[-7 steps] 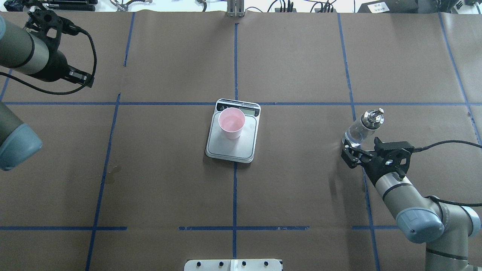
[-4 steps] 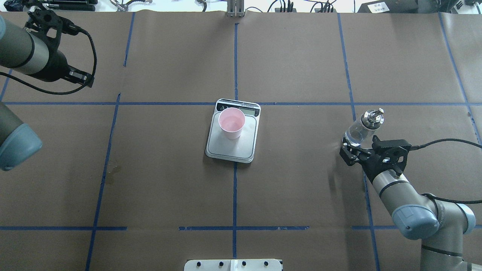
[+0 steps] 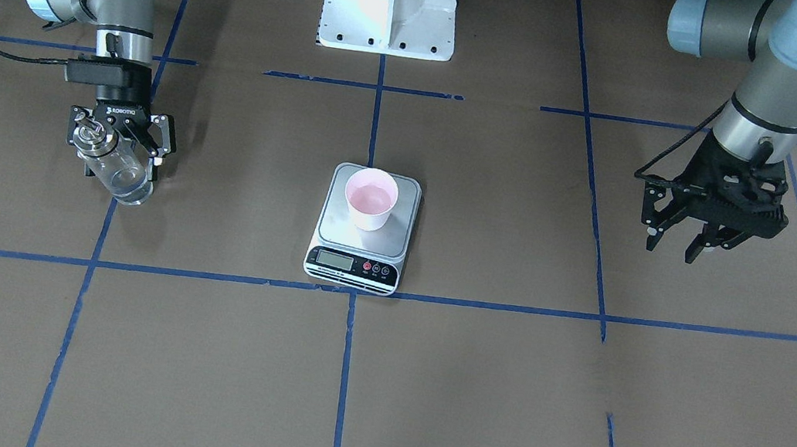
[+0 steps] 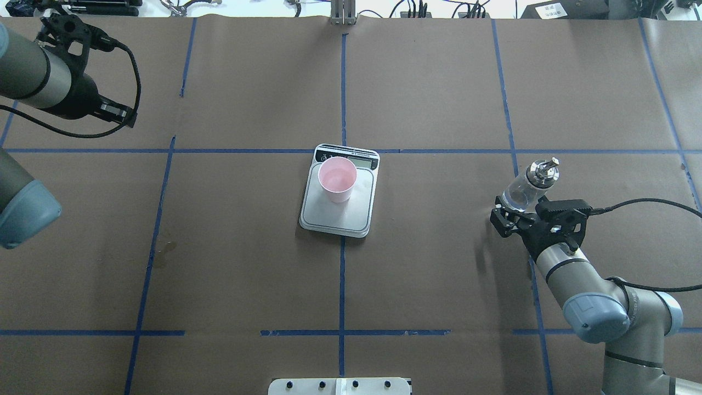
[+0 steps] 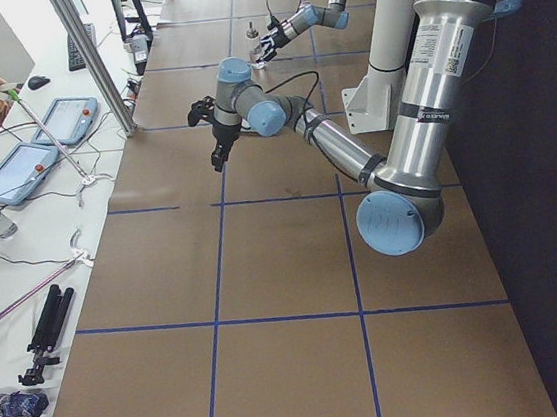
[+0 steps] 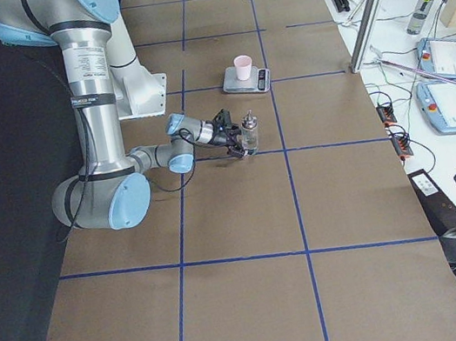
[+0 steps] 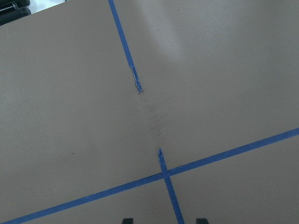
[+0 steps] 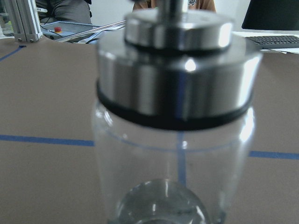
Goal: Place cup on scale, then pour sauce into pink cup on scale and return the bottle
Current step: 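Close the right gripper around the glass sauce bottle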
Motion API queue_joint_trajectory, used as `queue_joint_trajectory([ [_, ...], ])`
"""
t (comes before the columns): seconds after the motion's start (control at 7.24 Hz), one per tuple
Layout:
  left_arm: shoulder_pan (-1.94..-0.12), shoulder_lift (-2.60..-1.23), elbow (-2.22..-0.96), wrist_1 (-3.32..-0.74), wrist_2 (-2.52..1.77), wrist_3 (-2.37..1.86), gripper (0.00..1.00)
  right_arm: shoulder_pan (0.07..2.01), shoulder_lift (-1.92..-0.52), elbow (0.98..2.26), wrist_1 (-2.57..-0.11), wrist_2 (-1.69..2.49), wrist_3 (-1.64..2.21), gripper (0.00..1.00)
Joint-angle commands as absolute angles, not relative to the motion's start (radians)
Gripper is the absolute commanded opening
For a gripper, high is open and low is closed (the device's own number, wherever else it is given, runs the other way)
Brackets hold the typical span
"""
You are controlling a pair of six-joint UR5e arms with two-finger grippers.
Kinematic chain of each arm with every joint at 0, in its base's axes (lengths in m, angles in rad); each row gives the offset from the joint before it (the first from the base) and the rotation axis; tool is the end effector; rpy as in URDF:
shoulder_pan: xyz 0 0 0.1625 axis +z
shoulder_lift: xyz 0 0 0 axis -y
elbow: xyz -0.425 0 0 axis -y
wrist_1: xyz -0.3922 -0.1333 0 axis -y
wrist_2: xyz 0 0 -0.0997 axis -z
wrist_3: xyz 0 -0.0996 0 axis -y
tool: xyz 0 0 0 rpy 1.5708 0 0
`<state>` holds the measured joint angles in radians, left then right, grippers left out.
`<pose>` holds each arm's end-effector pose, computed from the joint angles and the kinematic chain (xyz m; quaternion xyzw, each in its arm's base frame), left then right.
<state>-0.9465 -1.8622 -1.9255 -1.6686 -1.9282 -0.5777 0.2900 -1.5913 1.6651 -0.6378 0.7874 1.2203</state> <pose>0.2543 -0.5215 0.3346 0.2013 0.3388 0.0859 0.9150 -0.4165 -0.3367 0.5120 0.4578 -0.3179 0.1596 0.8148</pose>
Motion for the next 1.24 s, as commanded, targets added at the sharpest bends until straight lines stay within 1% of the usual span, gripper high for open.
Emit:
queue_joint_trajectory([
  [0.0,-0.946,-1.862,-1.927,-1.667,-1.927,-0.577,0.55,0.293,-1.588,1.652,-0.629,0.779,1.221,0.99],
  [0.28,-0.946,-1.862,-1.927,-1.667,-1.927,-0.578,0.55,0.293,-1.545,1.634,-0.629,0.746,1.218,0.99],
  [0.97,-0.946,-1.862,-1.928,-1.666,-1.927,-0.578,0.55,0.293,-1.546,1.618,-0.618,0.712,1.221,0.96],
  [1.1,-0.946,-1.862,-1.928,-1.666,-1.927,-0.578,0.55,0.293,-1.545,1.614,-0.617,0.703,1.223,0.85],
])
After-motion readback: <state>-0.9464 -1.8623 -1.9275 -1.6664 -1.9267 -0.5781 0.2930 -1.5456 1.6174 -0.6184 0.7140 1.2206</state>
